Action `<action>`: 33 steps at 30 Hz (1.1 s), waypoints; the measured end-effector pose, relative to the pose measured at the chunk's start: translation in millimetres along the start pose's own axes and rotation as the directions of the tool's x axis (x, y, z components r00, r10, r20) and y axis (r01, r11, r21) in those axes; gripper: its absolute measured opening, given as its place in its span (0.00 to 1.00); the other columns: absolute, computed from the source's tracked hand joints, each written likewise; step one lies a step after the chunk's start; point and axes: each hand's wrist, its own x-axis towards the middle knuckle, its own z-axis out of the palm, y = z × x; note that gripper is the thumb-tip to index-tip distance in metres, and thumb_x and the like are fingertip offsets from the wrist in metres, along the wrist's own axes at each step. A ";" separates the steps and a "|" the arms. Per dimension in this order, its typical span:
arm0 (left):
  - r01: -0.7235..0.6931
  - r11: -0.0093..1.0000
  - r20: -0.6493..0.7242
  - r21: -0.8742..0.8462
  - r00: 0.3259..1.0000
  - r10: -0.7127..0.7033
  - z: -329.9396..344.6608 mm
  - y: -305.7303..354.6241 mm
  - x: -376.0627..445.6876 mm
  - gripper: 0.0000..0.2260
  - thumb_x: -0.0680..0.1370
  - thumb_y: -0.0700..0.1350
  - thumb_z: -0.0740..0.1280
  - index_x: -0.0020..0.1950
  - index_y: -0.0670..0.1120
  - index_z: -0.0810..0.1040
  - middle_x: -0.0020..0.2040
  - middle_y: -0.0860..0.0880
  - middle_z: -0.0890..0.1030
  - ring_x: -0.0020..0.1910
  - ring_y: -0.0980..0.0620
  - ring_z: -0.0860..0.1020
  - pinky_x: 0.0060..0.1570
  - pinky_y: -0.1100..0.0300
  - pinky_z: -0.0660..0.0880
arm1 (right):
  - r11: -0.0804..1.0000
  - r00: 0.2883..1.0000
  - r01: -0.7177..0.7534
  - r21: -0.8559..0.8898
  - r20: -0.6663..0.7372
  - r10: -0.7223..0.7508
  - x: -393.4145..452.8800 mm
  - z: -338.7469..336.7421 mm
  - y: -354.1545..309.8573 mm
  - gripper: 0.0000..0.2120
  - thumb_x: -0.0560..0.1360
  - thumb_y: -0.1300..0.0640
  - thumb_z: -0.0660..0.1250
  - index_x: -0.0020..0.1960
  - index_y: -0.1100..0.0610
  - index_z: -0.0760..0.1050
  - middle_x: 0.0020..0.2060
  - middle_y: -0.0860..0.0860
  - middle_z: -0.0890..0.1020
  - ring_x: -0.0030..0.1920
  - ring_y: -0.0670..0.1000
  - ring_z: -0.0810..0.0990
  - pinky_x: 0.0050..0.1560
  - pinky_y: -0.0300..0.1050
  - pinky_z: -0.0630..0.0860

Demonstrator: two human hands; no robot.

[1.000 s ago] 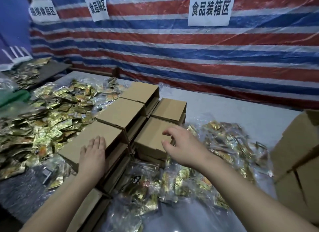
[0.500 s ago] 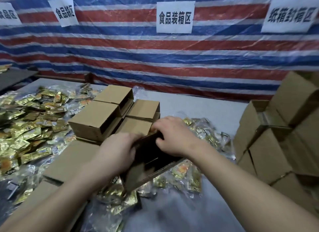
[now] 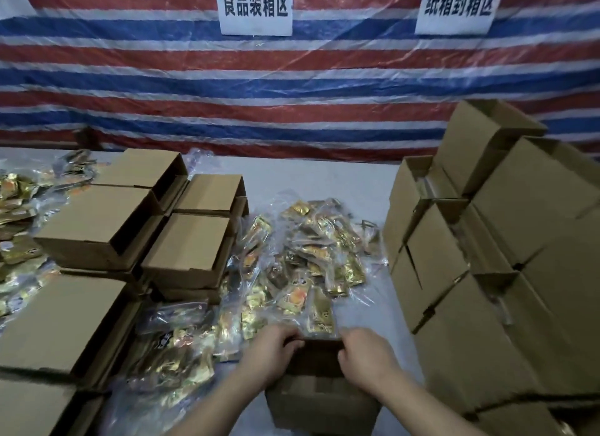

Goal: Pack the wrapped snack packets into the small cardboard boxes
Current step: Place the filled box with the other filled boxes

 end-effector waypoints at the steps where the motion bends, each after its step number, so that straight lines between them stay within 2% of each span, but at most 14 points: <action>1: 0.004 1.000 0.038 0.005 0.999 -0.005 14.3 -6.1 0.7 0.07 0.81 0.49 0.64 0.52 0.52 0.82 0.48 0.56 0.82 0.47 0.59 0.77 0.42 0.70 0.68 | 1.000 0.999 -0.027 0.005 0.025 0.027 -1.8 14.5 3.3 0.10 0.76 0.54 0.58 0.53 0.53 0.75 0.53 0.53 0.80 0.56 0.56 0.78 0.51 0.48 0.76; 4: -0.009 1.000 0.064 0.013 0.998 0.008 45.8 -20.3 -0.8 0.08 0.80 0.48 0.63 0.49 0.50 0.81 0.48 0.55 0.83 0.47 0.58 0.76 0.41 0.74 0.65 | 0.997 0.994 -0.072 0.036 0.081 0.069 -6.3 44.0 9.1 0.07 0.76 0.54 0.57 0.53 0.51 0.71 0.56 0.52 0.79 0.59 0.55 0.75 0.56 0.48 0.74; 7: -0.039 0.999 0.025 0.024 0.999 0.039 60.6 -25.7 1.5 0.08 0.80 0.50 0.63 0.48 0.50 0.81 0.48 0.55 0.83 0.48 0.59 0.77 0.45 0.71 0.68 | 0.992 0.990 -0.104 0.068 0.108 0.096 -8.6 55.4 17.3 0.05 0.77 0.54 0.57 0.52 0.50 0.69 0.57 0.52 0.77 0.60 0.54 0.74 0.57 0.48 0.73; 9: -0.080 0.996 0.028 0.044 0.997 0.079 64.0 -26.7 5.0 0.08 0.79 0.50 0.63 0.49 0.51 0.81 0.49 0.55 0.83 0.49 0.59 0.77 0.47 0.68 0.70 | 0.991 0.987 -0.113 0.067 0.119 0.104 -8.6 56.6 23.6 0.11 0.75 0.52 0.56 0.56 0.51 0.71 0.57 0.52 0.77 0.60 0.55 0.75 0.57 0.48 0.73; 11: -0.122 0.991 0.026 0.062 0.992 0.121 63.9 -25.7 7.8 0.09 0.79 0.53 0.63 0.50 0.52 0.81 0.50 0.56 0.83 0.50 0.59 0.78 0.47 0.69 0.70 | 0.990 0.986 -0.119 0.070 0.123 0.110 -7.2 54.0 29.7 0.15 0.73 0.45 0.55 0.53 0.50 0.71 0.55 0.51 0.79 0.58 0.55 0.76 0.54 0.49 0.72; 14: -0.143 0.989 -0.035 0.044 0.989 0.145 57.7 -16.7 18.0 0.12 0.80 0.57 0.62 0.54 0.53 0.82 0.52 0.59 0.82 0.52 0.61 0.77 0.48 0.71 0.69 | 0.984 0.989 -0.138 0.116 0.077 0.130 4.2 44.4 37.9 0.19 0.71 0.37 0.50 0.47 0.50 0.69 0.50 0.50 0.81 0.53 0.56 0.79 0.49 0.49 0.70; 18: -0.196 0.978 -0.112 0.072 0.973 0.203 39.2 13.8 71.4 0.11 0.81 0.50 0.62 0.57 0.49 0.82 0.54 0.53 0.82 0.54 0.54 0.78 0.51 0.63 0.71 | 0.943 0.969 -0.213 0.256 -0.067 0.237 36.8 10.6 55.5 0.23 0.77 0.38 0.53 0.59 0.52 0.75 0.53 0.51 0.82 0.54 0.55 0.80 0.50 0.46 0.72; 22: -0.268 0.931 -0.085 0.249 0.951 0.297 22.9 50.6 152.5 0.14 0.81 0.49 0.60 0.60 0.45 0.78 0.57 0.47 0.80 0.57 0.45 0.77 0.55 0.54 0.74 | 0.876 0.935 -0.244 0.416 -0.139 0.326 72.1 -28.1 78.1 0.18 0.78 0.43 0.58 0.58 0.55 0.75 0.49 0.51 0.81 0.51 0.56 0.79 0.46 0.43 0.72; 24: -0.291 0.863 -0.033 0.413 0.942 0.333 19.7 66.1 196.9 0.17 0.80 0.47 0.59 0.66 0.45 0.74 0.61 0.45 0.77 0.61 0.44 0.75 0.60 0.52 0.72 | 0.835 0.917 -0.246 0.493 -0.160 0.365 87.4 -41.7 86.7 0.17 0.79 0.45 0.60 0.60 0.56 0.75 0.53 0.53 0.80 0.54 0.56 0.78 0.47 0.43 0.70; 26: -0.281 0.763 0.038 0.582 0.947 0.319 20.1 77.0 239.2 0.22 0.78 0.43 0.62 0.73 0.45 0.67 0.69 0.44 0.72 0.68 0.43 0.70 0.69 0.48 0.65 | 0.806 0.911 -0.241 0.540 -0.161 0.381 100.0 -49.5 94.0 0.16 0.79 0.47 0.61 0.60 0.56 0.74 0.55 0.53 0.79 0.51 0.54 0.76 0.46 0.44 0.68; 29: -0.284 0.556 0.161 0.781 0.952 0.261 21.7 81.3 294.1 0.33 0.77 0.39 0.65 0.79 0.44 0.54 0.79 0.43 0.59 0.77 0.42 0.58 0.76 0.44 0.55 | 0.788 0.906 -0.269 0.554 -0.132 0.402 116.6 -50.4 101.2 0.17 0.80 0.45 0.59 0.63 0.53 0.73 0.58 0.50 0.79 0.47 0.49 0.72 0.44 0.41 0.64; 31: -0.301 0.453 0.220 0.839 0.950 0.222 25.4 80.2 325.5 0.36 0.77 0.39 0.66 0.80 0.44 0.50 0.80 0.42 0.55 0.79 0.41 0.54 0.77 0.44 0.52 | 0.794 0.902 -0.306 0.525 -0.107 0.418 125.0 -46.3 103.8 0.18 0.80 0.44 0.59 0.66 0.51 0.72 0.60 0.48 0.79 0.47 0.47 0.71 0.41 0.39 0.63; 33: -0.314 0.388 0.255 0.866 0.947 0.198 23.0 78.1 341.3 0.35 0.78 0.39 0.65 0.80 0.43 0.50 0.79 0.41 0.57 0.78 0.41 0.55 0.77 0.44 0.52 | 0.801 0.906 -0.306 0.515 -0.100 0.411 125.7 -44.6 98.9 0.19 0.80 0.43 0.58 0.67 0.50 0.72 0.61 0.47 0.79 0.48 0.47 0.72 0.39 0.39 0.66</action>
